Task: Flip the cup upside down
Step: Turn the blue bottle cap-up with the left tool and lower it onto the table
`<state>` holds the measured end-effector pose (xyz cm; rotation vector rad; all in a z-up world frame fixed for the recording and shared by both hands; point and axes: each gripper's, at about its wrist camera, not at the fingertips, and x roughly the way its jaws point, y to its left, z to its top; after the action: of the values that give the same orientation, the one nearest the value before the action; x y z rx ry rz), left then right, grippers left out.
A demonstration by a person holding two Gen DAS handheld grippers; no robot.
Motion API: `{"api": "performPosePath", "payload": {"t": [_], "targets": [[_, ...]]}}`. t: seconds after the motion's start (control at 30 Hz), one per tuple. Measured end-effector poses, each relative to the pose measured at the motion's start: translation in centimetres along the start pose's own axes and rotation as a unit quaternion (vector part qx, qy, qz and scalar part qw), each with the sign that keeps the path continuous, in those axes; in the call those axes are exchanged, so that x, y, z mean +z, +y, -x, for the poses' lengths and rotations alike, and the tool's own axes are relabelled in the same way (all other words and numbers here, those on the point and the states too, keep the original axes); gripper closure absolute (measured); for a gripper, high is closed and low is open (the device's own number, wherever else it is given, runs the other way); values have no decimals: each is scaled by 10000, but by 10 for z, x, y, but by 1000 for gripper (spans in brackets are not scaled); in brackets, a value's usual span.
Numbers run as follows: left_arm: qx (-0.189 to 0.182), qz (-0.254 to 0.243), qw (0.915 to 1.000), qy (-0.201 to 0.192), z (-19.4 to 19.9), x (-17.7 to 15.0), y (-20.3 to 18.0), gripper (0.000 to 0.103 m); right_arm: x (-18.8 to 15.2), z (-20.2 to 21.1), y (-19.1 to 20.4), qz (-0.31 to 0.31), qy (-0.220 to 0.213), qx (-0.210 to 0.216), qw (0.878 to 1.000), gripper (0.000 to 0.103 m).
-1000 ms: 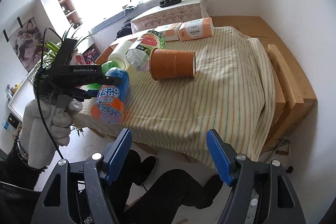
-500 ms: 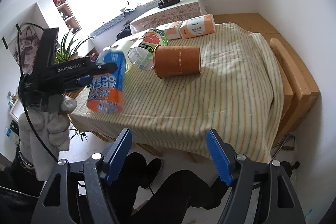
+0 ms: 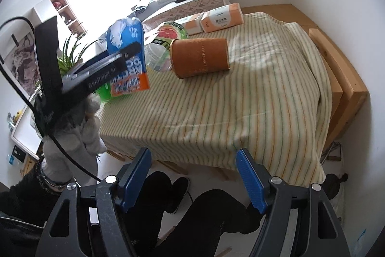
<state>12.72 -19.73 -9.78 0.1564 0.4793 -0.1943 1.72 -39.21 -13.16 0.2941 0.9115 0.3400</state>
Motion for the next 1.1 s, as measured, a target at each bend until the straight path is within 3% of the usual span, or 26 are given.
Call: {"api": "performPosePath", "payload": {"t": [0.13,0.33,0.9,1.0,1.1], "targets": [[-31,140,9996,225,-10,-10,5,32,1,5,-2,-29,-67,-64,10000,33],[-113,122,9998,105,13,-21,10,31,-3,5,0,-8,-22,-122,9999,33],[-443,130,9984,341,53,-41,15,30,-9,19,19,11,-211,-172,9996,33],[-477,113,9985,254,60,-40,15,18,-10,20,24,34,-237,-156,9996,33],[-539,146,9984,115,71,-36,16,13,-12,21,30,67,-280,-190,9994,33]]}}
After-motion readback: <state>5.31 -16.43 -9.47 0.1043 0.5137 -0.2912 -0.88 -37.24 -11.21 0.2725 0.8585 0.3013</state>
